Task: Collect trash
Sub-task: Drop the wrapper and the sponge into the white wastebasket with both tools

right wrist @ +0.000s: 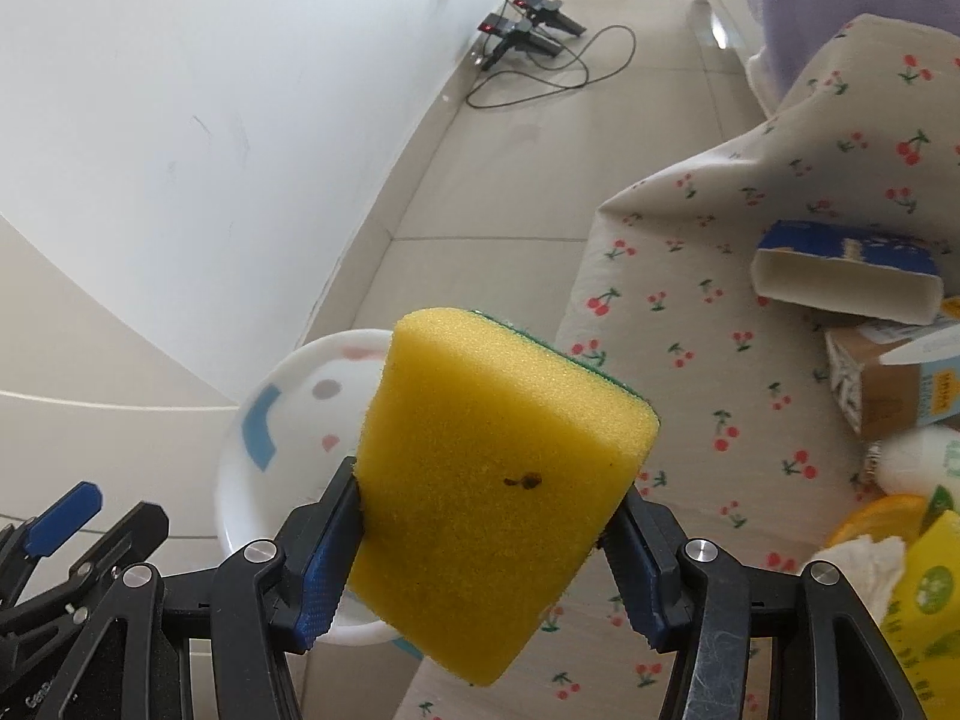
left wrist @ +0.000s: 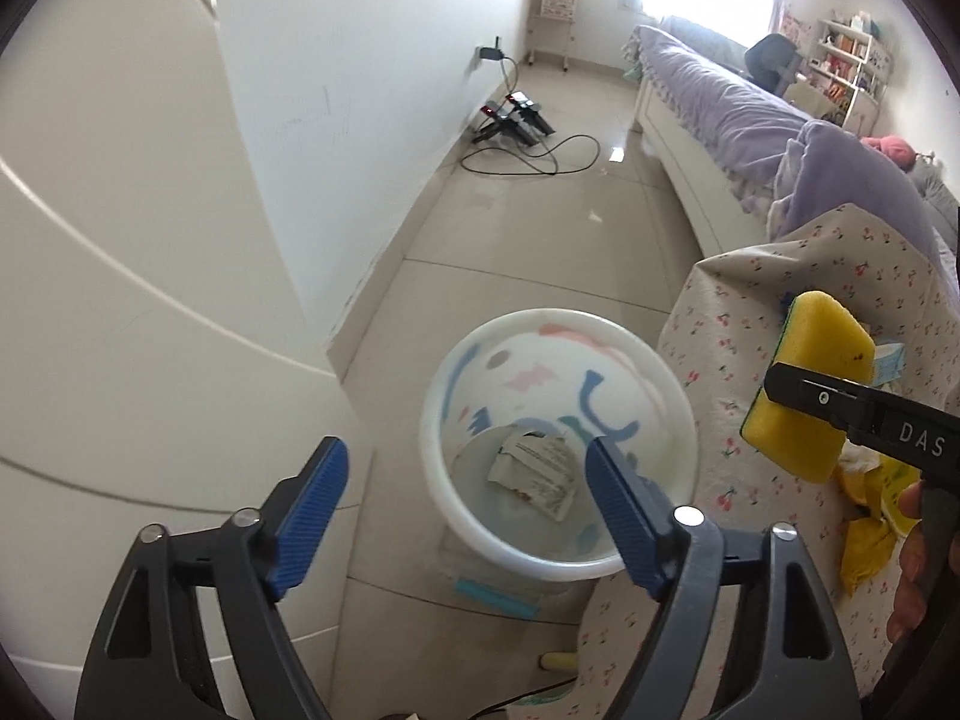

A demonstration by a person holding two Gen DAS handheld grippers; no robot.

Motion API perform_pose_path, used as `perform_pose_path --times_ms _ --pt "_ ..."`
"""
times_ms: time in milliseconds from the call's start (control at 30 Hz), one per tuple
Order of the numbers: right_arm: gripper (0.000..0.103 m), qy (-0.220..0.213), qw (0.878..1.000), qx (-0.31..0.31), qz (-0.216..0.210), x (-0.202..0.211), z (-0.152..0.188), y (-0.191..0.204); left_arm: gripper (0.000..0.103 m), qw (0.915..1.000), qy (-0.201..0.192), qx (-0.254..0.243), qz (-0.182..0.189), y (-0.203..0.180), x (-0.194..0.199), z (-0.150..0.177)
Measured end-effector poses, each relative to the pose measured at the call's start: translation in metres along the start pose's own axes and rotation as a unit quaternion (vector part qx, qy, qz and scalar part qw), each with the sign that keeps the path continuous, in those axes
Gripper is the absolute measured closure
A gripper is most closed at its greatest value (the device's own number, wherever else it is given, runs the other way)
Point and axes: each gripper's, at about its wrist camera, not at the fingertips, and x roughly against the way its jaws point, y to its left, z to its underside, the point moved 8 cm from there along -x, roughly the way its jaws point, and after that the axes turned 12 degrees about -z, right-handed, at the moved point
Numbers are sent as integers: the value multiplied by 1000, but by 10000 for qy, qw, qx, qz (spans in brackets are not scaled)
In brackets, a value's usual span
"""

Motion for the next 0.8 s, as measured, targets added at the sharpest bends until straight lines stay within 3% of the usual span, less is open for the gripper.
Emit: perform_pose_path --times_ms 333,367,433,467,800 --pt "36 87 9998 106 -106 -22 3 12 11 9998 -3 121 -164 20 8 3" --pt "34 51 9997 142 -198 -23 2 14 10 9998 1 124 -184 22 9 4" --pt "10 -37 9992 185 -361 -24 -1 19 8 9997 3 133 -210 24 9 5" --pt "6 -94 9990 195 -395 -23 -2 20 7 9997 -3 136 -216 25 10 5" --pt "4 -105 9989 362 -292 -9 -1 24 5 9997 -24 163 -187 23 19 6"
